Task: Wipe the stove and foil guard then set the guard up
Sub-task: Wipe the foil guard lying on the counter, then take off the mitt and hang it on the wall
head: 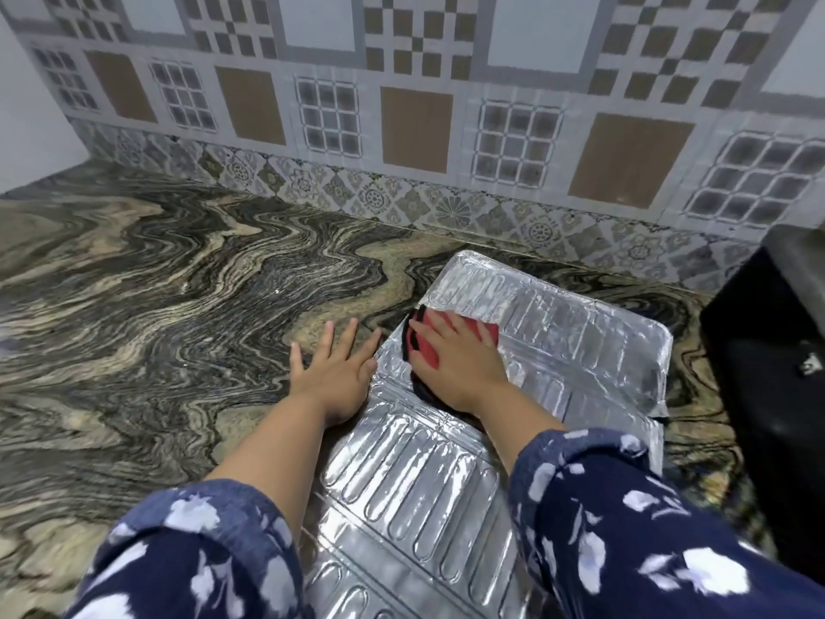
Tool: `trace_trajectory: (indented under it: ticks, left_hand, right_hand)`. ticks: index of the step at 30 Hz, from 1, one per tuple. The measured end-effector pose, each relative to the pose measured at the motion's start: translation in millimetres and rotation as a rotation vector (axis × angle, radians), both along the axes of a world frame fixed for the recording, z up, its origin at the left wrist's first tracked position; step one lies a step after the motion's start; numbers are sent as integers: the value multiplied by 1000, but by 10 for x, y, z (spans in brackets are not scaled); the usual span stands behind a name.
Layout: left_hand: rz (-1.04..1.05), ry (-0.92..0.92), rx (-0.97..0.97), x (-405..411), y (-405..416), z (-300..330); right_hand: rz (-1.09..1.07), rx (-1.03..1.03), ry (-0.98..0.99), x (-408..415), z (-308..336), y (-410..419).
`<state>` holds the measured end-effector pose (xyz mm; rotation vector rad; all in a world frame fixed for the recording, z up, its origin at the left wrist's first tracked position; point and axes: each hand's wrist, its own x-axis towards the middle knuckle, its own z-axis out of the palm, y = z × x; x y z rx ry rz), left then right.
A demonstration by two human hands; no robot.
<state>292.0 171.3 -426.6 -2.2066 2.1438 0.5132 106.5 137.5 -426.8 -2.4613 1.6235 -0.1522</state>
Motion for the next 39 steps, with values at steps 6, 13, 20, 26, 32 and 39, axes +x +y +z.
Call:
trace_trajectory:
  ticks: [6,13,20,26,32,39]
  left_hand:
    - [-7,17,14,0,14,22]
    - [56,153,50,-58,17,224]
    - [-78,44,-260,-637,369,420]
    - [-12,184,-207,-1093,724,333]
    - [193,560,-190,-1225,863,356]
    - [236,391,-186,-1180,1019,332]
  right_hand:
    - [78,47,5,-329,38,484]
    - [-79,107,-280,-556,297,1019]
    - [-458,77,-165,-769,311,1081]
    - [-632,-27,-401,-573,271,1163]
    - [-713,90,-594,-534,301,1134]
    - [-716,134,-496,-523,232,1121]
